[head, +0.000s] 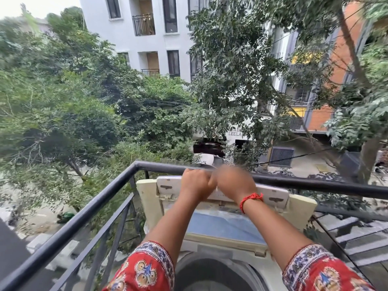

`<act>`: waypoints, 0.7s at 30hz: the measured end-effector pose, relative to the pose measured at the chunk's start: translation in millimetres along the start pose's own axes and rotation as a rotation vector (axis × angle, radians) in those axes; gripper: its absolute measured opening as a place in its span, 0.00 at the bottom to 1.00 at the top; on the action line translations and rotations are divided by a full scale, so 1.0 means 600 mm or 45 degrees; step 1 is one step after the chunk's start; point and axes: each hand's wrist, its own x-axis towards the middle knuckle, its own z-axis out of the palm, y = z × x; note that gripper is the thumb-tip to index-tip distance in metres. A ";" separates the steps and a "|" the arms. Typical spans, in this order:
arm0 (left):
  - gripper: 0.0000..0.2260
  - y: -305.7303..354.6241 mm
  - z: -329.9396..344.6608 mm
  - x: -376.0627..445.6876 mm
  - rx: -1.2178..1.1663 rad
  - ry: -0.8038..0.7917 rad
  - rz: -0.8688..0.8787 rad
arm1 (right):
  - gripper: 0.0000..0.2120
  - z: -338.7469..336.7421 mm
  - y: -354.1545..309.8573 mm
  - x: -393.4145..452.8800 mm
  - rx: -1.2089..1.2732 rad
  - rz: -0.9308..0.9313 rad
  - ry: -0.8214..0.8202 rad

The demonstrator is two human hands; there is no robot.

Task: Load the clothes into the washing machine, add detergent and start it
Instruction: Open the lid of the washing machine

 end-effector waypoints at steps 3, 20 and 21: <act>0.25 -0.010 0.010 0.022 -0.061 -0.053 0.089 | 0.14 0.005 0.008 0.025 0.019 0.016 -0.022; 0.22 -0.025 0.068 0.111 -0.055 -0.039 0.141 | 0.13 0.044 0.042 0.112 0.013 0.078 -0.092; 0.23 -0.025 0.068 0.112 -0.061 -0.044 0.136 | 0.13 0.045 0.043 0.112 0.007 0.074 -0.085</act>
